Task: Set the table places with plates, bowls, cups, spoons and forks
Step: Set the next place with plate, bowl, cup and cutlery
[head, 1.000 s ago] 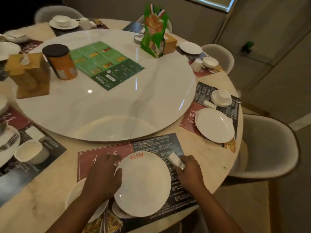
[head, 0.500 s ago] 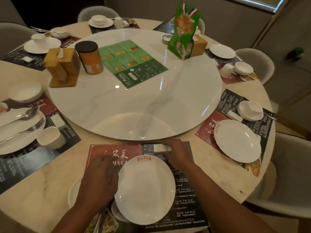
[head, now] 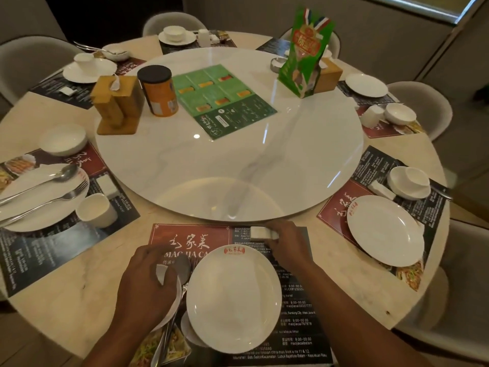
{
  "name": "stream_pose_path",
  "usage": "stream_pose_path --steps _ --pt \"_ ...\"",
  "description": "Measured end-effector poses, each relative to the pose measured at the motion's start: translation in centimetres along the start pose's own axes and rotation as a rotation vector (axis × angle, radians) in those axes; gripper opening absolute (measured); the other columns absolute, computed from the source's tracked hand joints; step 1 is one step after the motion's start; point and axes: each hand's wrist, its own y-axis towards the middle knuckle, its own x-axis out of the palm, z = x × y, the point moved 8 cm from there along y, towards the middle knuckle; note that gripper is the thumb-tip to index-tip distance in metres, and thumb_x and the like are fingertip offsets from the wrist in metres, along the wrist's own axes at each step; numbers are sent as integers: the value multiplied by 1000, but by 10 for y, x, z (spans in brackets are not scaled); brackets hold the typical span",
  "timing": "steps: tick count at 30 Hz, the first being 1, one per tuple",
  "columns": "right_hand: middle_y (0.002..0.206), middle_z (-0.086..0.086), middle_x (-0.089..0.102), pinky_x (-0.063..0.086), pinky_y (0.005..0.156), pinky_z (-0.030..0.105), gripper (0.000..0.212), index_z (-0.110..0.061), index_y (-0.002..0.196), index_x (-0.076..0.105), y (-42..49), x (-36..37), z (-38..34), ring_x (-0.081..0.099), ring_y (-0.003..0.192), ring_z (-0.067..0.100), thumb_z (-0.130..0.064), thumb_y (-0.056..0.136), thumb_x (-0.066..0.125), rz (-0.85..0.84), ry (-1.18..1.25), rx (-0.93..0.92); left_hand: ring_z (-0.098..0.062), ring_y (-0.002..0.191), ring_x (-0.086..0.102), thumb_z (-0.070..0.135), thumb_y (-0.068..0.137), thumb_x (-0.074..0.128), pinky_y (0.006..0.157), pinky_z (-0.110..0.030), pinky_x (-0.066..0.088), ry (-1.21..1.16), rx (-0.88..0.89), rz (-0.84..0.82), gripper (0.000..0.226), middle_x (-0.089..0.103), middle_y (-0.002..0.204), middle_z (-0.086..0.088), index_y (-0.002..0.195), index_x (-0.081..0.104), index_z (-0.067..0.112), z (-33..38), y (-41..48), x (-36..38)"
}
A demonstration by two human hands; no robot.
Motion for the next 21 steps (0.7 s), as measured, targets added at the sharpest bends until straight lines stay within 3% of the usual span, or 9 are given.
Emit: stream_pose_path --steps 7,10,12,16,18,21 --pt "125 4 62 33 89 19 46 -19 123 66 -2 1 1 52 117 22 -11 79 76 13 -73 -33 -21 109 58 14 85 71 90 -31 45 -87 -14 76 33 62 122 -1 117 64 19 -15 1 -19" --pt "109 5 68 32 80 21 34 -18 110 71 -14 -13 -17 59 102 26 -12 77 77 180 -96 -84 -12 105 56 13 90 63 89 -28 45 -136 -29 89 28 62 117 6 117 64 23 -34 5 -28" --pt "106 5 68 36 82 23 28 -16 108 71 -30 -12 -42 60 100 25 -12 80 74 241 -19 -80 -12 101 59 9 92 59 88 -28 46 -142 -40 81 28 65 112 7 114 65 25 -49 7 -32" --pt "118 -4 61 44 93 30 31 -25 119 62 -73 36 -125 54 109 14 -26 89 67 -8 65 -228 -9 95 59 7 93 56 85 -26 45 -116 -97 65 28 68 111 4 112 67 24 -79 7 -38" --pt "130 -8 54 41 101 29 42 -30 129 53 -97 67 -167 48 118 11 -34 88 66 -186 81 -337 -10 96 58 8 94 55 85 -25 44 -105 -119 35 27 68 112 2 113 67 22 -91 4 -38" --pt "148 -7 39 39 110 39 67 -35 144 38 -117 109 -205 35 135 17 -42 84 68 -352 -52 -447 -11 95 58 8 94 55 84 -25 44 -155 -172 -24 27 67 114 0 113 67 24 -108 -2 -35"
